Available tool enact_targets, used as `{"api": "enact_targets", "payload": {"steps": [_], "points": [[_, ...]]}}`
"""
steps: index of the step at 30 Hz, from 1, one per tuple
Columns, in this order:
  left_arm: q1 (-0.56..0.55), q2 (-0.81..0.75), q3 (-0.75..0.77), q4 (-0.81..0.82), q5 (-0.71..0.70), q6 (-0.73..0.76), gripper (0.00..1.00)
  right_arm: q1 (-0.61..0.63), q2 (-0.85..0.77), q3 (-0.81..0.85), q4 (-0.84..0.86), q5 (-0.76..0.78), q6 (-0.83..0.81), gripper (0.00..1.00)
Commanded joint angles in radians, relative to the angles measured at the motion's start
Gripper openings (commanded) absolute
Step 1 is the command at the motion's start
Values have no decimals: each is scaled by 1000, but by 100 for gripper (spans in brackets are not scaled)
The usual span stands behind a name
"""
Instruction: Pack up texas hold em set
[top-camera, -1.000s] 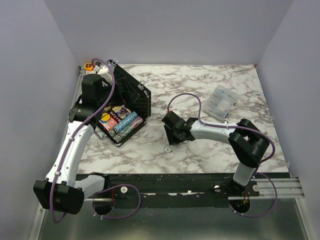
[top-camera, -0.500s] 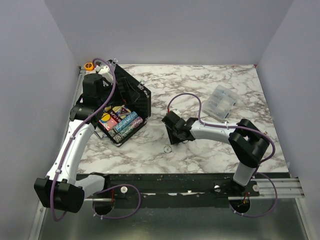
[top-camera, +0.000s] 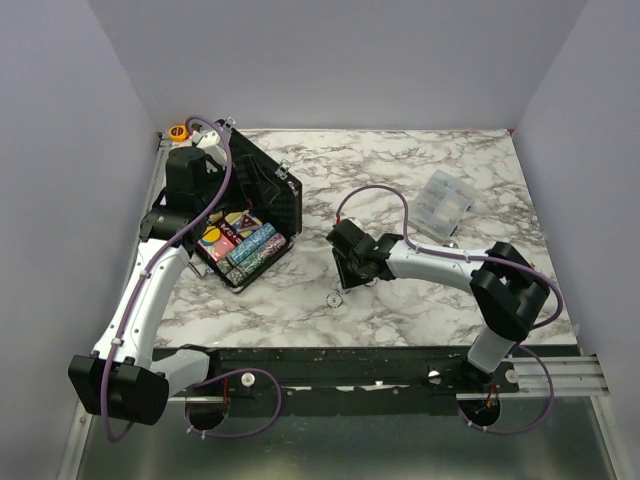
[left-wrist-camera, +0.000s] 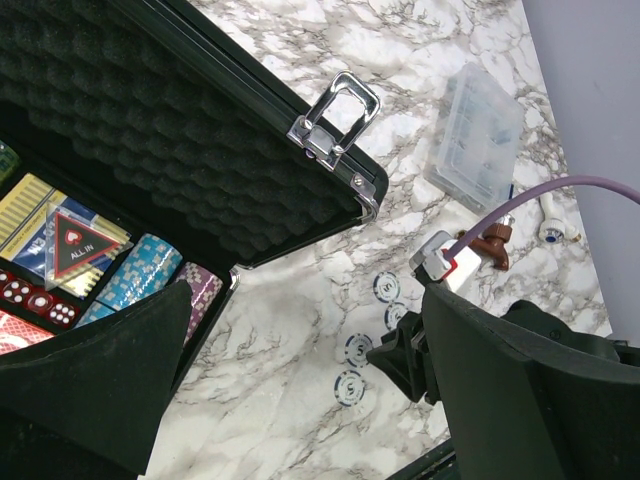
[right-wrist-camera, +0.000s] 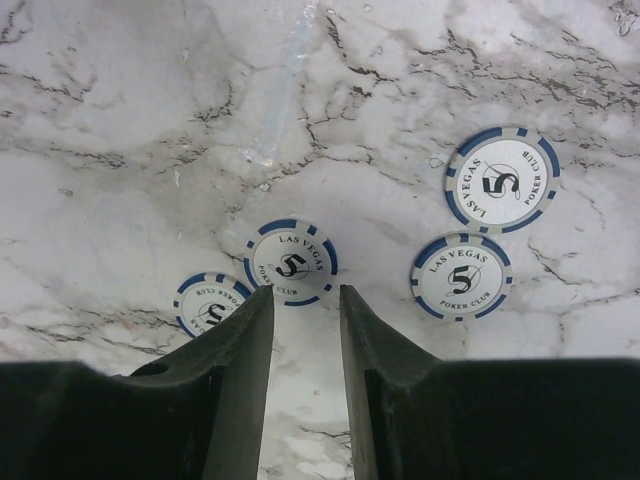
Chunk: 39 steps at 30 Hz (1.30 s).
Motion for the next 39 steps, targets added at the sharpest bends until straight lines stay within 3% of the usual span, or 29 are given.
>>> {"api": "enact_targets", "payload": {"steps": [1, 3, 8, 10, 13, 22, 39], "points": [[1, 1, -2, 15, 23, 0, 96, 10, -26, 13, -33, -37, 9, 37], [1, 2, -3, 16, 23, 0, 96, 9, 2, 55, -96, -11, 42, 42], [1, 5, -3, 16, 31, -3, 96, 5, 99, 175, -263, -9, 120, 67], [1, 4, -3, 17, 36, -5, 96, -9, 109, 185, -267, -61, 123, 70], [0, -1, -3, 19, 39, -6, 96, -38, 147, 208, -277, -127, 125, 70], [0, -5, -3, 21, 54, -11, 96, -46, 252, 339, -370, -122, 157, 69], [0, -17, -5, 25, 68, -19, 96, -46, 353, 414, -459, -102, 198, 54]]}}
